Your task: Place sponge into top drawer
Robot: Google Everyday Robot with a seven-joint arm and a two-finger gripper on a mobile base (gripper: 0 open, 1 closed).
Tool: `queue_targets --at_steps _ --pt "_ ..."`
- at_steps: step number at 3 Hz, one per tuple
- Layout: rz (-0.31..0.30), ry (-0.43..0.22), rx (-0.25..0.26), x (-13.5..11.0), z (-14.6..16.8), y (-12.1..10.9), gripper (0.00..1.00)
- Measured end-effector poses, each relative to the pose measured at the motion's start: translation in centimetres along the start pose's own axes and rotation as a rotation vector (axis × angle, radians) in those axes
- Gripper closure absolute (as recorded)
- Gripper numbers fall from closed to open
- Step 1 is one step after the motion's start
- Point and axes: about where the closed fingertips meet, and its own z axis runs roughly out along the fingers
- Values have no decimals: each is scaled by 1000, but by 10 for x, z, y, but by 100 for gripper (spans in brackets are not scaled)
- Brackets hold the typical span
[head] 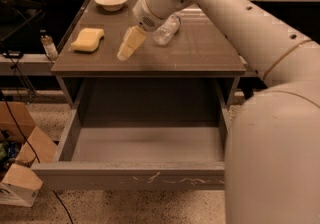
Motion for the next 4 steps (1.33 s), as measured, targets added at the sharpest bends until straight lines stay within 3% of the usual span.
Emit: queue_targets --at_steps 1,2,3,4 --pt "-16 -22 -45 -13 33 -9 0" --pt "-16 -28 -41 -15 33 -13 0" --pt "-3 -9 -69 -13 45 -8 0" --pt "-40 -44 -101 -36 76 -1 0"
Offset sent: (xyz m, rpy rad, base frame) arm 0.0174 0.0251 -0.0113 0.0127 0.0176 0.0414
